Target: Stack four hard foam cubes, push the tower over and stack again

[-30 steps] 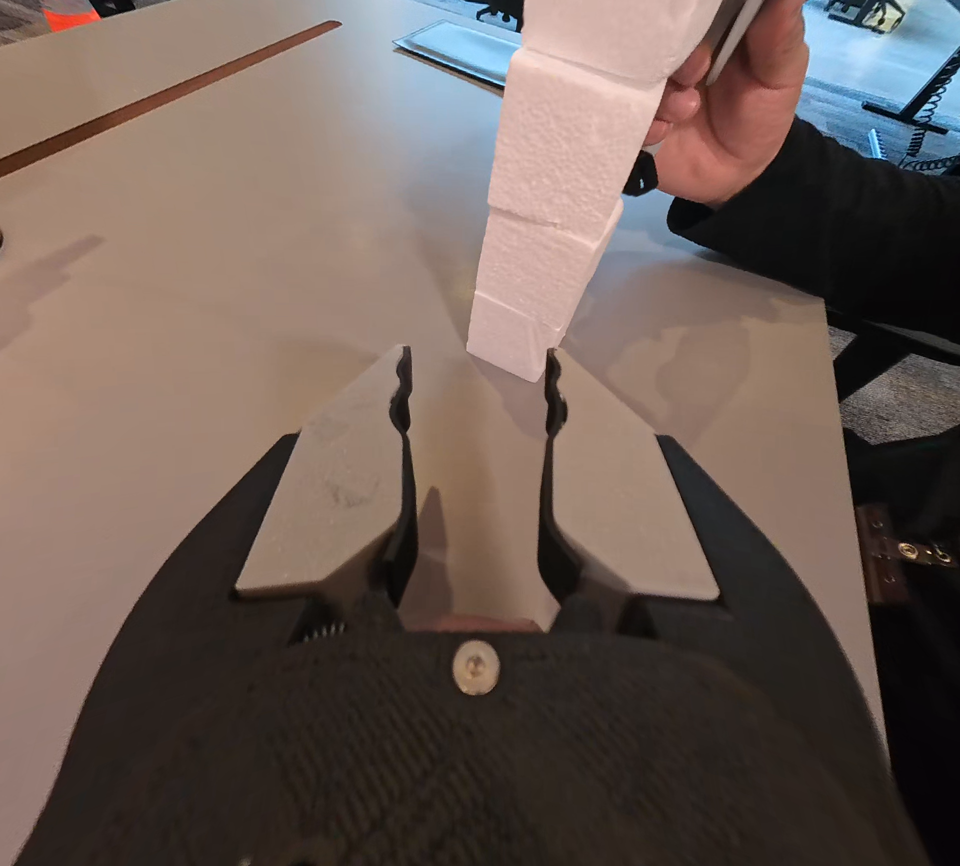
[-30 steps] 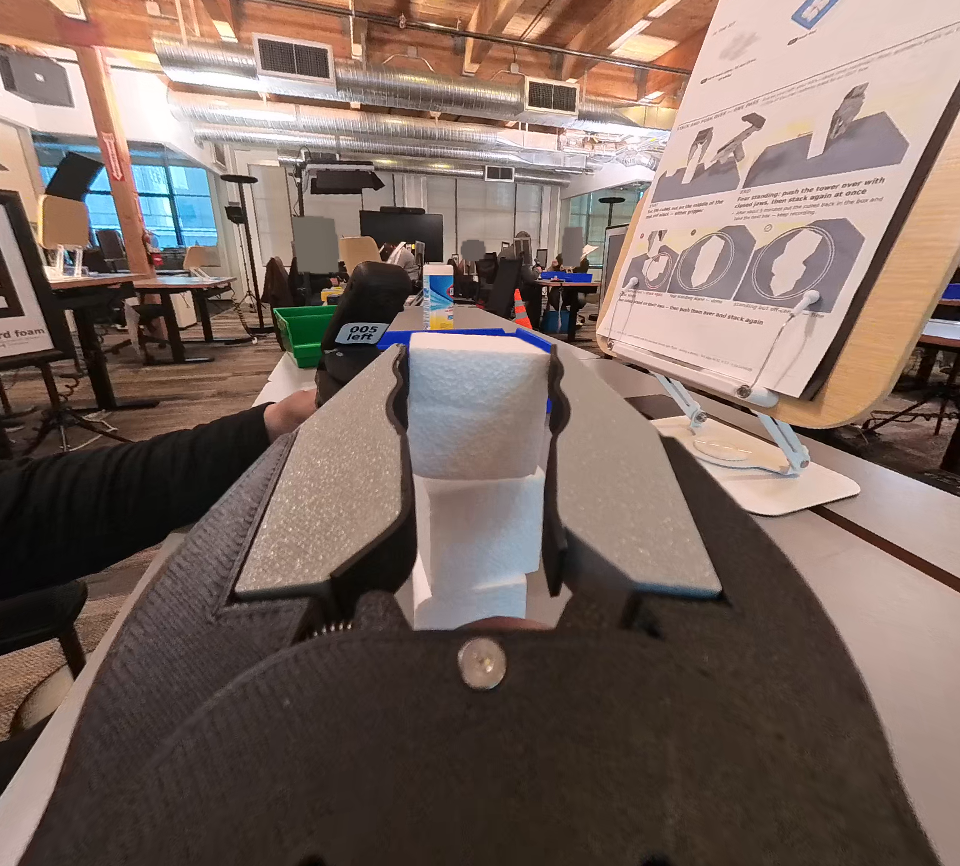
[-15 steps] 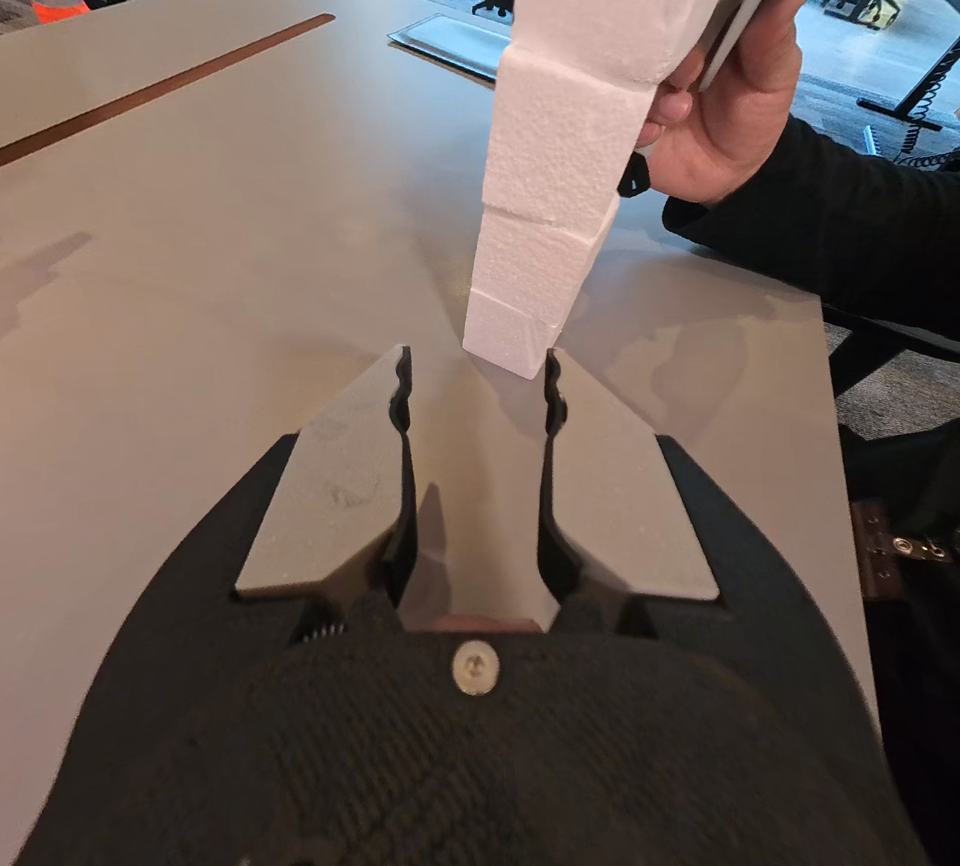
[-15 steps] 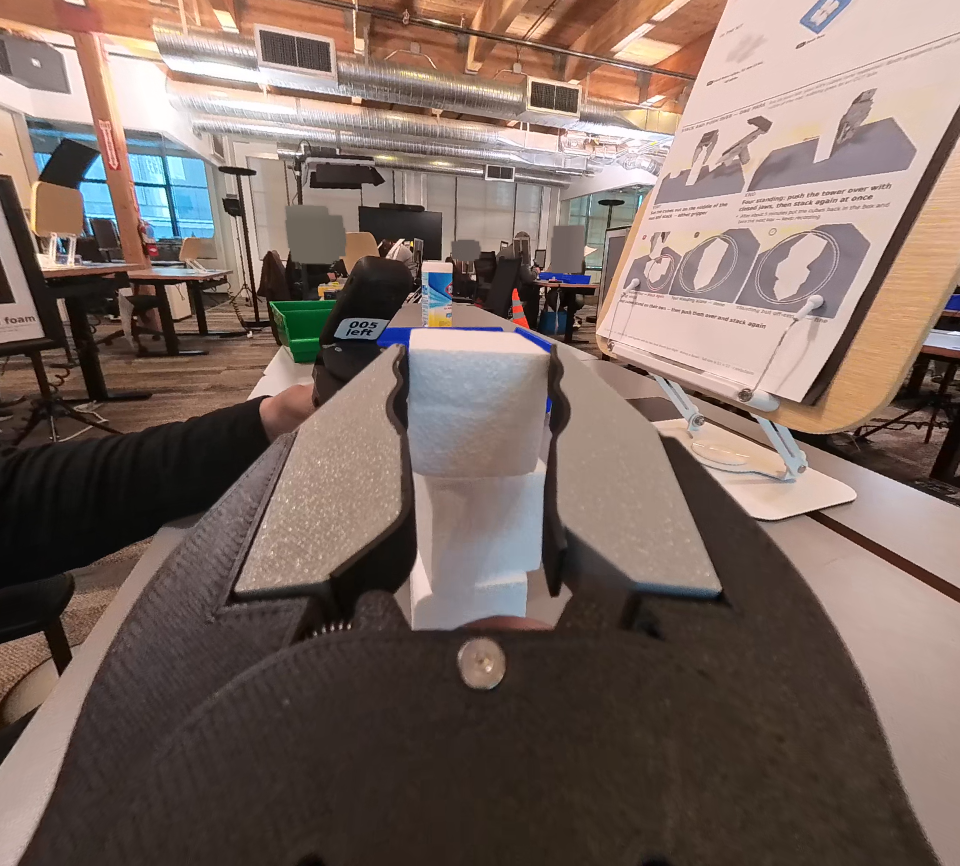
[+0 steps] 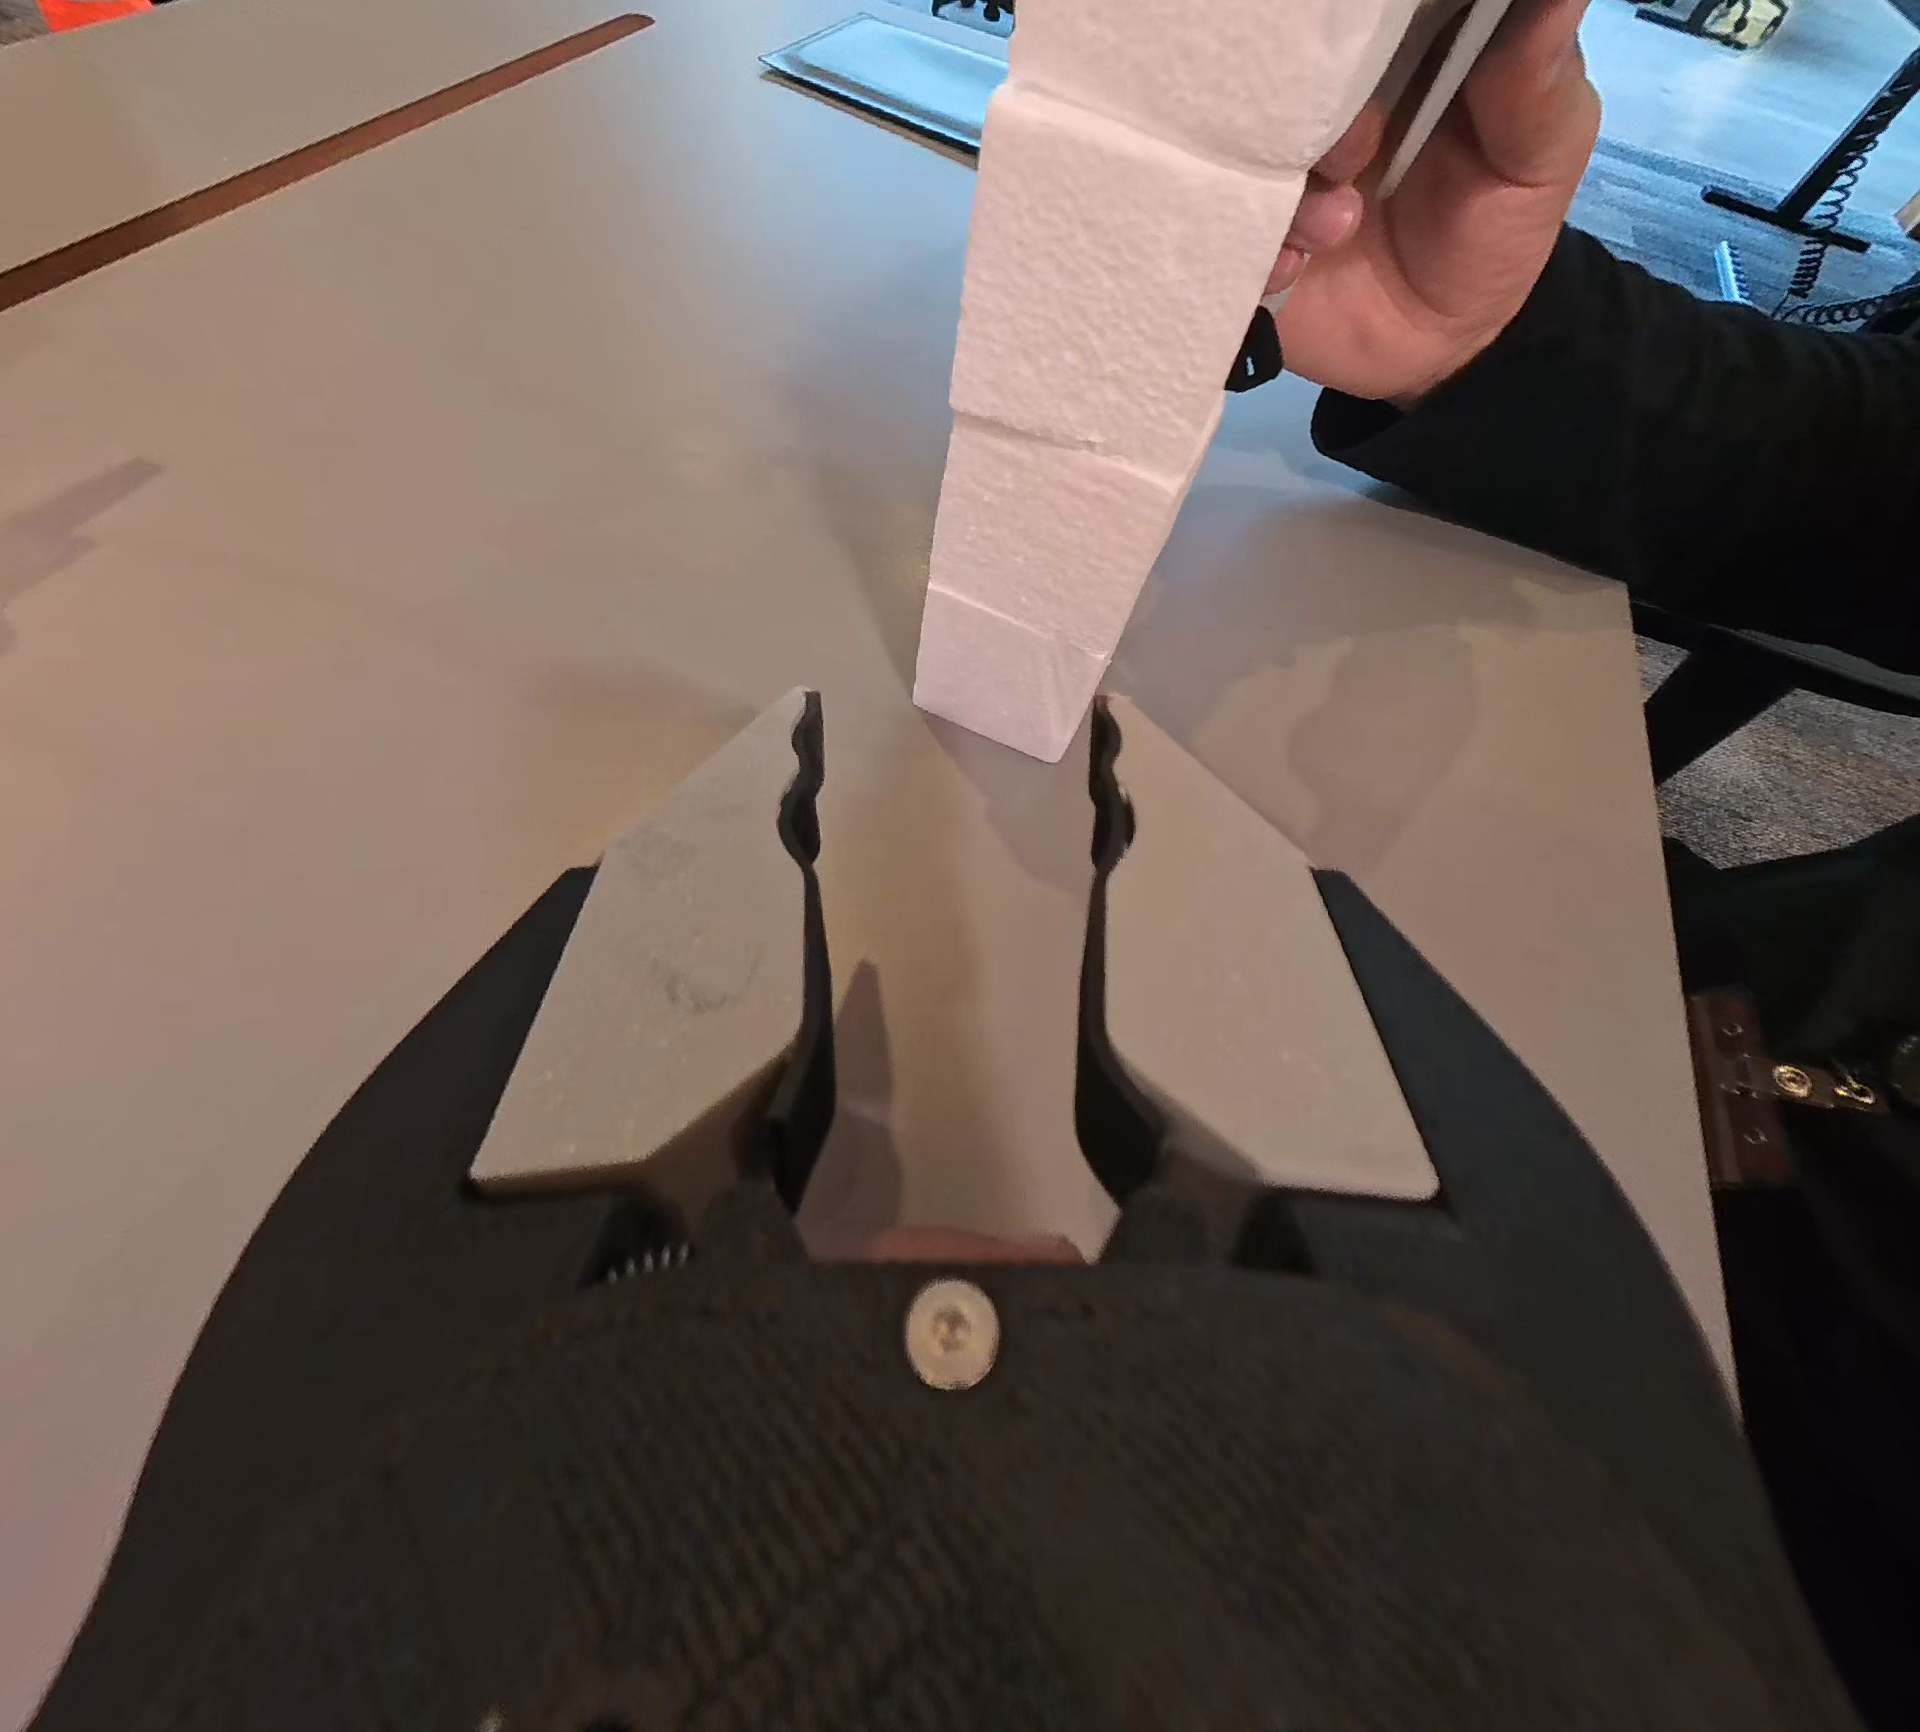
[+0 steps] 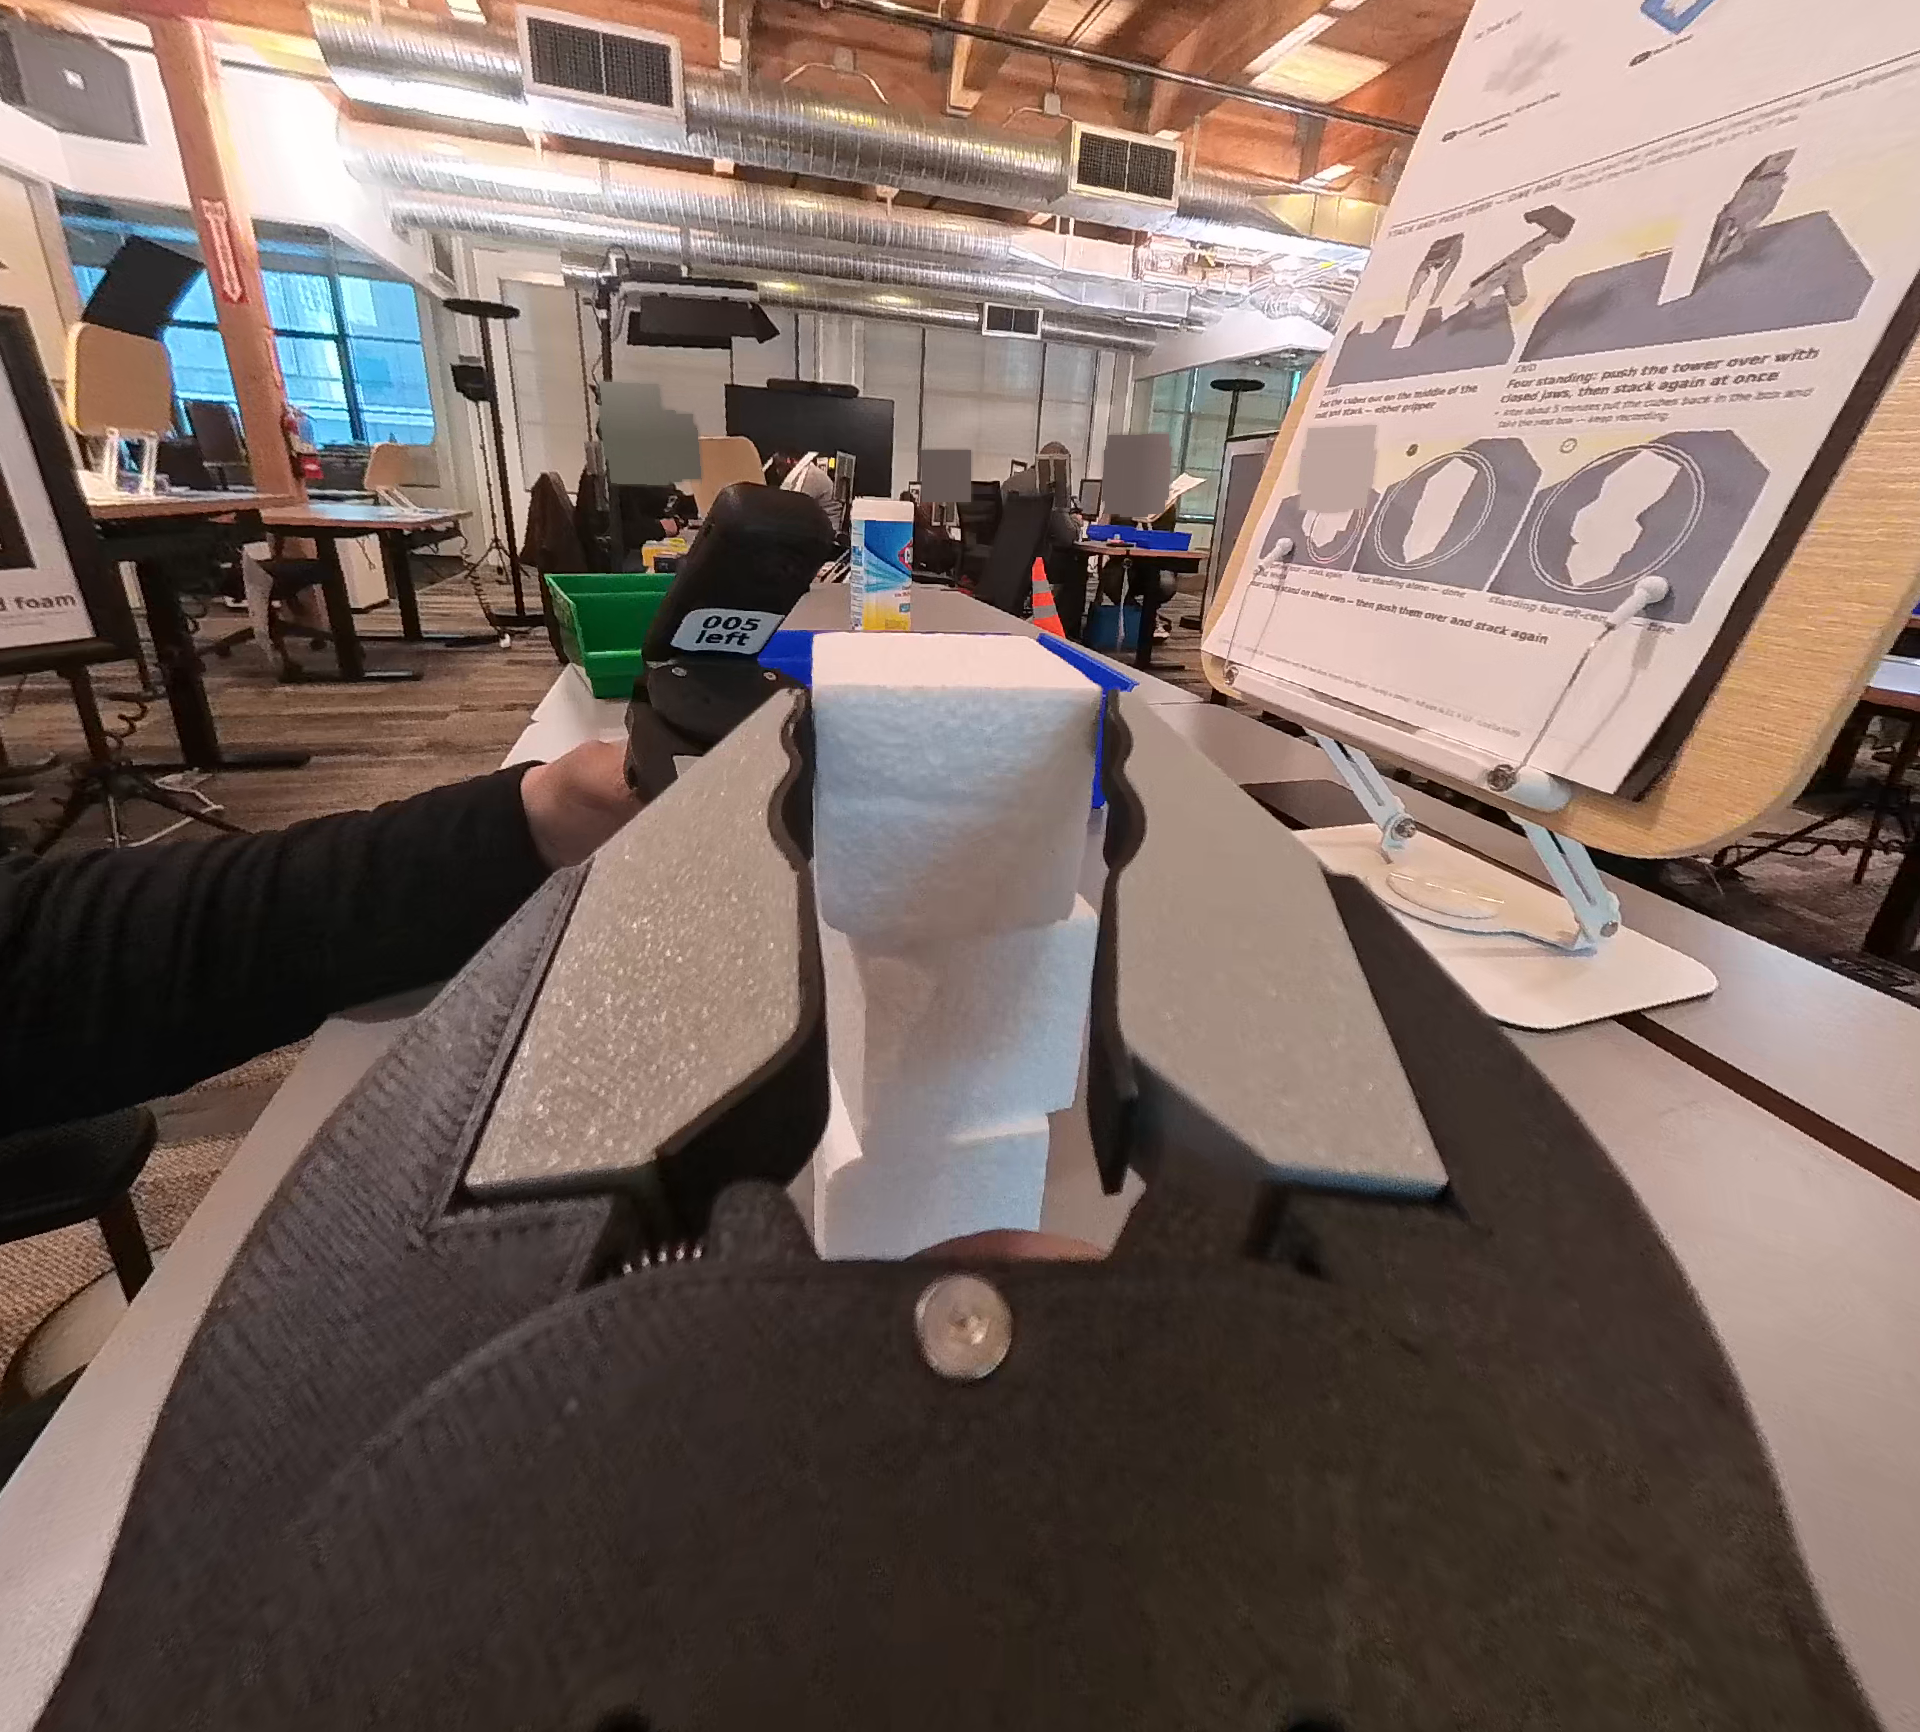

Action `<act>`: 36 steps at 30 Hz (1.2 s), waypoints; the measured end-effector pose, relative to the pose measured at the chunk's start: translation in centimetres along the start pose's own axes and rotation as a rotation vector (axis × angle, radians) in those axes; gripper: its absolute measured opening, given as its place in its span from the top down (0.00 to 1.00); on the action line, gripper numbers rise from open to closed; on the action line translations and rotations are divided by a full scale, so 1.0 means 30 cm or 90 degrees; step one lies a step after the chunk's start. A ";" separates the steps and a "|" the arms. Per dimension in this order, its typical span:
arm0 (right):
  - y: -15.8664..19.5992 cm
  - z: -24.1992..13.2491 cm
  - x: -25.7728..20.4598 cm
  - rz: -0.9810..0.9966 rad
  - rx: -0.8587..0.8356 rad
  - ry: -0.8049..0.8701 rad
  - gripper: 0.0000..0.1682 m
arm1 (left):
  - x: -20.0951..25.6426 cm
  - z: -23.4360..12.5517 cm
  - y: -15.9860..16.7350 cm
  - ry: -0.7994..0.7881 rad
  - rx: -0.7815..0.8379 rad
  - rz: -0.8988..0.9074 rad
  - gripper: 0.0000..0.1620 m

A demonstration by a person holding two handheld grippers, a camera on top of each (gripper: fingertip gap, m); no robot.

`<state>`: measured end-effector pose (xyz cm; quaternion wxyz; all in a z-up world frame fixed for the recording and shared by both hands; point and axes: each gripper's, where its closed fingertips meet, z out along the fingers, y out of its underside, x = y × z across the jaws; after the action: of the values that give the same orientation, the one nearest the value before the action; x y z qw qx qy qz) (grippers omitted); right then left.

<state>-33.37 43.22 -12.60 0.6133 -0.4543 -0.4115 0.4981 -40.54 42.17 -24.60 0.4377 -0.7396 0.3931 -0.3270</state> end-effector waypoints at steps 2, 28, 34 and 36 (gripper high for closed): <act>0.000 0.001 -0.003 0.000 0.000 -0.002 0.68 | 0.002 0.000 0.000 0.002 -0.001 0.000 0.69; 0.122 -0.183 -0.025 -0.136 -0.214 -0.065 1.00 | -0.245 -0.109 0.022 -0.207 0.038 -0.106 0.78; 0.335 -0.232 -0.134 -0.129 -0.416 -0.196 1.00 | -0.394 -0.282 0.018 -0.375 0.119 -0.186 1.00; 0.386 -0.263 -0.143 -0.106 -0.464 -0.224 1.00 | -0.411 -0.338 -0.006 -0.395 0.174 -0.209 1.00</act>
<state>-29.28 38.88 -25.99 0.3707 -0.5149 -0.6947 0.3388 -54.76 48.97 -22.07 0.5720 -0.7916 0.0711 -0.2028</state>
